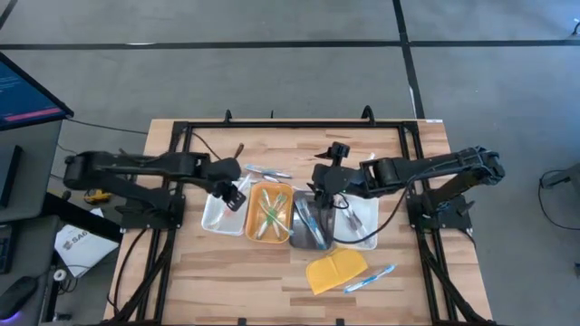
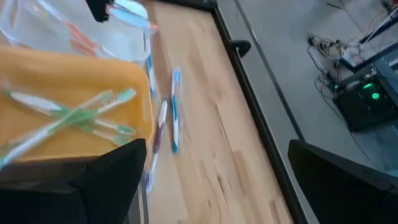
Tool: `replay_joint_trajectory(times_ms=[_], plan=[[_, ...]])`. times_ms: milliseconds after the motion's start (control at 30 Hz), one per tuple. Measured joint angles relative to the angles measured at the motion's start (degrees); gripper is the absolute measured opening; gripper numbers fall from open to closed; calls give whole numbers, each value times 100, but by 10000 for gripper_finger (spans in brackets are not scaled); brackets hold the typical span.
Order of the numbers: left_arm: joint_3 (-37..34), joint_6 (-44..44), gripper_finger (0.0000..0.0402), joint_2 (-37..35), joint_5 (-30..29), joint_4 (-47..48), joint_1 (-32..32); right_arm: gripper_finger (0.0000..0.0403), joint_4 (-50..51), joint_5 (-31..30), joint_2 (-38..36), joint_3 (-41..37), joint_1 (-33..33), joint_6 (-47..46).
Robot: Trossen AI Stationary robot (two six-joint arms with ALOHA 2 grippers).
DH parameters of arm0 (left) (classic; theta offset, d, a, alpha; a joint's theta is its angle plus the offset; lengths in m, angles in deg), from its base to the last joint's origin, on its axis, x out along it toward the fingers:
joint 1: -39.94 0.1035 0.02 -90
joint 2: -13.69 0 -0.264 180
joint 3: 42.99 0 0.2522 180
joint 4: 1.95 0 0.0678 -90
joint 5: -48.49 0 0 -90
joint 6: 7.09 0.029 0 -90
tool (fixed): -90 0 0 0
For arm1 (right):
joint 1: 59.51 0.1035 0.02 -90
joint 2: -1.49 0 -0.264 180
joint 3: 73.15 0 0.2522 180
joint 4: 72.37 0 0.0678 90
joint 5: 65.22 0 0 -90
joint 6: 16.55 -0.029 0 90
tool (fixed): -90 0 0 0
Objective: Pick & Place Toothbrushes
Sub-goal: Put the orange toothbrush into the left white bin
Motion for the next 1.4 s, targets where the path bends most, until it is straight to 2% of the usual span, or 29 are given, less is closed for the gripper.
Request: replay_joint_trajectory(times_ms=[333,767,1000,1133,1400], plan=[[-8,57,11,758,119,177,32,389,250,7,-48,0,175,2],[-314,-122,12,934,398,299,92,389,387,9,-46,0,199,2],[-433,-102,79,1005,256,258,116,389,487,20,-46,0,199,-13],[-397,-102,120,788,272,254,116,389,512,20,-46,-2,199,-13],[-267,-96,175,-261,294,156,116,389,669,22,-248,-11,201,-47]])
